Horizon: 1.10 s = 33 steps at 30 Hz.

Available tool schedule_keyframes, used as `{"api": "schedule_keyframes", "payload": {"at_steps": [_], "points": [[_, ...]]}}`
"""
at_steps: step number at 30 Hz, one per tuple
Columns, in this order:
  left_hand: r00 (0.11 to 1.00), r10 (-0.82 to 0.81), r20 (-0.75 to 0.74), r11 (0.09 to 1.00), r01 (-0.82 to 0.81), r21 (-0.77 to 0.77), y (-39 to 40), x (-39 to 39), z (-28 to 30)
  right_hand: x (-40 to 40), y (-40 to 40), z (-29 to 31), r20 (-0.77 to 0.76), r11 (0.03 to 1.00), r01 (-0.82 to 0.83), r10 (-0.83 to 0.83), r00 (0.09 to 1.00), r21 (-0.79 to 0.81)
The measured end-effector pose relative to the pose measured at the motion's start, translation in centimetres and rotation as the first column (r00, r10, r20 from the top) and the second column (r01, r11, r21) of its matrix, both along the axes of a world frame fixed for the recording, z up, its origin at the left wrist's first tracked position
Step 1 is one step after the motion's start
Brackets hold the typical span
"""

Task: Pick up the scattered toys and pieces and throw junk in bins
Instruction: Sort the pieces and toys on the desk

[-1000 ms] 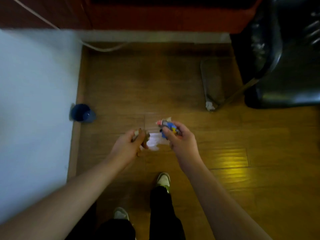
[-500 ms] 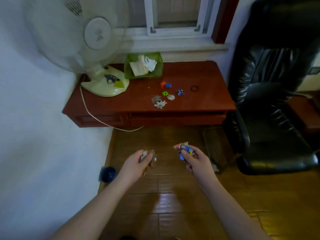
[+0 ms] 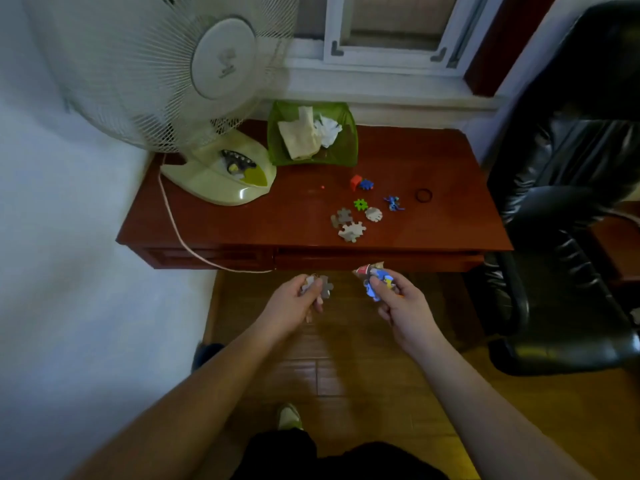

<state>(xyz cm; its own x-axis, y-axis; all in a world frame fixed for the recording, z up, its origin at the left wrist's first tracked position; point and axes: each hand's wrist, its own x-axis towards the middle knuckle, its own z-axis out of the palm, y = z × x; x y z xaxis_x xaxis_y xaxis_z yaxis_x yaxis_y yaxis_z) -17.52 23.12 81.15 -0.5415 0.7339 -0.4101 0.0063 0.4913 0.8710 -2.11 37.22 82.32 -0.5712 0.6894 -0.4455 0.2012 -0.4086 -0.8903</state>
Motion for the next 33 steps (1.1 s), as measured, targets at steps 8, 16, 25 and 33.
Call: {"api": "schedule_keyframes", "payload": {"at_steps": [8, 16, 25, 33], "points": [[0.992, 0.075, 0.1, 0.994, -0.067, -0.087, 6.2, -5.2, -0.9, -3.5, 5.5, -1.0, 0.089, 0.987, 0.144, -0.138, 0.986, -0.065], [0.994, 0.106, 0.025, 0.974, -0.099, -0.204, 12.4, -9.0, -3.6, -8.2, 13.6, -4.2, 0.16, 0.994, 0.041, -0.025, 0.987, -0.098], [0.98, 0.116, -0.162, 0.93, -0.165, -0.328, 19.2, -11.9, -6.6, -11.7, 22.0, -6.1, 0.342, 0.961, -0.245, 0.274, 0.899, -0.126], [0.902, 0.207, -0.38, 0.918, -0.313, -0.243, 21.3, -14.2, -6.5, -15.8, 24.2, -6.8, 0.351, 0.873, -0.48, 0.476, 0.807, -0.08]]}}
